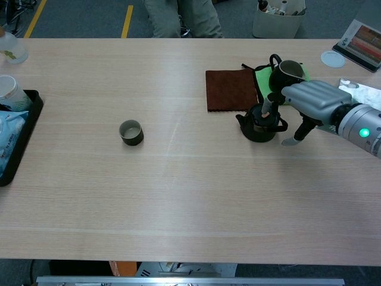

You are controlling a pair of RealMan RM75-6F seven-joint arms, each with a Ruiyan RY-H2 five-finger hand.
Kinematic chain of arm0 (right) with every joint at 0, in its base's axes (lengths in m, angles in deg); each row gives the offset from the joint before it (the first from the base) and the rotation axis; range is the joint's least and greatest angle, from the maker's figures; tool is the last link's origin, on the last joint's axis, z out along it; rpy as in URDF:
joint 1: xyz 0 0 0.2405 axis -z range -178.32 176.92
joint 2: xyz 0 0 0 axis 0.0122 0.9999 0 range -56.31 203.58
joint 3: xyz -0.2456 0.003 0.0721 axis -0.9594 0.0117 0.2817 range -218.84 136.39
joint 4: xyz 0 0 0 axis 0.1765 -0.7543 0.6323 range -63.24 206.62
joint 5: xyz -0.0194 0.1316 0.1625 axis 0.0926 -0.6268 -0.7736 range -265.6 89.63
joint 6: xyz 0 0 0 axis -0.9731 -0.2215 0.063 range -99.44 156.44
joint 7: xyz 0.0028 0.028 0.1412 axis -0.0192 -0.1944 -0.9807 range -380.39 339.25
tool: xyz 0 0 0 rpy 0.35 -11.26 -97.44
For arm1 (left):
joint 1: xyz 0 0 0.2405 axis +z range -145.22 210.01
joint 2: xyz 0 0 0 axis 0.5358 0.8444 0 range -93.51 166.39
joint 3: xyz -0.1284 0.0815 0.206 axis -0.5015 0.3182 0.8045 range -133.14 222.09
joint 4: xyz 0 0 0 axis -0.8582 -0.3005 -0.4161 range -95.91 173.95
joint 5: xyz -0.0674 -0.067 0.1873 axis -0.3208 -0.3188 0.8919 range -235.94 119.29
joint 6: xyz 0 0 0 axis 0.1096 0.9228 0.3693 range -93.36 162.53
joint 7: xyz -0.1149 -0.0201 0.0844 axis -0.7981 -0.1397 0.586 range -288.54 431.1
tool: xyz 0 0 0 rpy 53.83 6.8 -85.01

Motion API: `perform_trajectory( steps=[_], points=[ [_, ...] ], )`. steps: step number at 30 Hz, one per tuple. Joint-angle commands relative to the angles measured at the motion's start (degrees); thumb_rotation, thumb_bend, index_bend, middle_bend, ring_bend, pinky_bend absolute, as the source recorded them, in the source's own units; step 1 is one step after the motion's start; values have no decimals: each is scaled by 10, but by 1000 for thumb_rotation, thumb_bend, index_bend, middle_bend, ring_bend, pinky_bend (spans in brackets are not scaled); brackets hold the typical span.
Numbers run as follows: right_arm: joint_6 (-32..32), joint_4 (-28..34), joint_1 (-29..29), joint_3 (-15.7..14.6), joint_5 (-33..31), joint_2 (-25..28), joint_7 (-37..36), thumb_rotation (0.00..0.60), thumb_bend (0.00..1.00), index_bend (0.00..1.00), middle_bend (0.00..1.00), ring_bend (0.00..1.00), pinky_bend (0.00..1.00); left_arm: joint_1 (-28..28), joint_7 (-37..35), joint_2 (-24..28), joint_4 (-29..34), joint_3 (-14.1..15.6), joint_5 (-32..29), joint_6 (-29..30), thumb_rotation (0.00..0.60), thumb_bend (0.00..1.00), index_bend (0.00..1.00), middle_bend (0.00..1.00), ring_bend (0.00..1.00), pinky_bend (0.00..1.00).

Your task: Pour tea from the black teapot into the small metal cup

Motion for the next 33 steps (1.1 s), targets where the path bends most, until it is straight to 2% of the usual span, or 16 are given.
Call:
perform_trajectory(
  steps=[1, 14, 33],
  points=[
    [-2, -4, 2, -2, -5, -10, 6, 600, 80, 333, 420, 278, 53, 1, -3, 0, -2, 1, 1, 0, 600, 417, 74, 120, 90, 84],
    [-5, -21, 6, 0, -22, -45, 17, 600, 80, 345, 427, 313, 53, 3, -16, 2, -11, 2, 4, 1, 600, 417, 74, 118, 90, 84],
    [12, -29, 10, -11, -29, -57, 18, 600, 80, 378, 450, 353, 53, 6, -21, 5, -10, 3, 5, 2, 600, 417, 74, 118, 90, 84]
  ],
)
